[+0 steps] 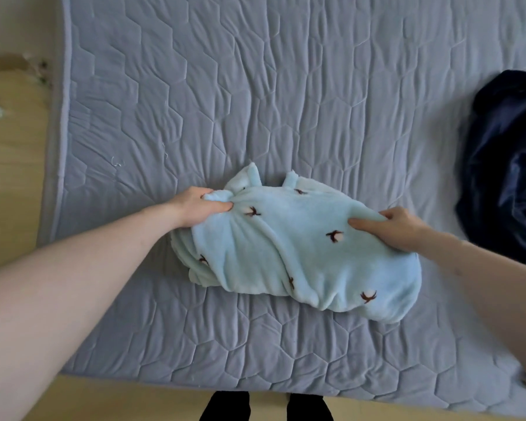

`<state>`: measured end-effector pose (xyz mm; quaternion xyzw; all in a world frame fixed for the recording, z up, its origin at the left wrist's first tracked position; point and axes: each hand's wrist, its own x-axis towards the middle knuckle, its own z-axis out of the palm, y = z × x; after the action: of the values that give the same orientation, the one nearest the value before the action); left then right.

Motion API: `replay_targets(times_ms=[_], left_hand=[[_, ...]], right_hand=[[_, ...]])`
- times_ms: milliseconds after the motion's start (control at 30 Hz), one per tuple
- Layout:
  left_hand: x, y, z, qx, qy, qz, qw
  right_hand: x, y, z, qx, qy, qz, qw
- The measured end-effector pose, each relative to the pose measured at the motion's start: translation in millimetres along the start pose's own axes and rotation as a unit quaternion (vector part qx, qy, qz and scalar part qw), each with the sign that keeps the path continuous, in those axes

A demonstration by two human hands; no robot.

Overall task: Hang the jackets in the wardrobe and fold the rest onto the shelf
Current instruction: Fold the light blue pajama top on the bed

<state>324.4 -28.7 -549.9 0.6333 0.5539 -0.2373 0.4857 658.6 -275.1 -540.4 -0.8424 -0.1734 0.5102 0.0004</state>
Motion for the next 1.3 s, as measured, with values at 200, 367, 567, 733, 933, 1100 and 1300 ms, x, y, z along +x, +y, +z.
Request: replay_targets(times_ms=[200, 367, 567, 733, 933, 1100, 1300], left_hand=[[5.8, 17.6, 7.3, 0.215, 0.062, 0.0, 0.975], [-0.7, 46.6, 27.2, 0.185, 0.009, 0.093, 0.978], [2.6, 54.3, 39.0, 0.255, -0.048, 0.103, 0.96], [3.2, 50.6, 33.5, 0.297, -0.048, 0.066, 0.951], [-29.2, 5.8, 15.1, 0.051, 0.195, 0.057, 0.978], [-55.8, -50.7, 30.8, -0.178, 0.068, 0.01, 0.982], [-52.5, -63.6, 60.7, -0.313, 0.033, -0.037, 0.948]], right_hand=[[8.6, -3.6, 14.0, -0.134, 0.029, -0.025, 0.99], [0.9, -32.4, 44.7, -0.167, 0.084, -0.224, 0.957], [-4.2, -70.1, 63.3, -0.179, 0.005, -0.177, 0.968], [-8.1, -72.9, 61.2, -0.168, -0.014, -0.144, 0.975], [-30.7, -11.8, 30.3, 0.014, 0.225, -0.128, 0.966], [-62.4, 35.3, 35.1, 0.272, 0.096, -0.003, 0.957], [-60.1, 35.3, 67.6, 0.323, 0.01, -0.01, 0.946]])
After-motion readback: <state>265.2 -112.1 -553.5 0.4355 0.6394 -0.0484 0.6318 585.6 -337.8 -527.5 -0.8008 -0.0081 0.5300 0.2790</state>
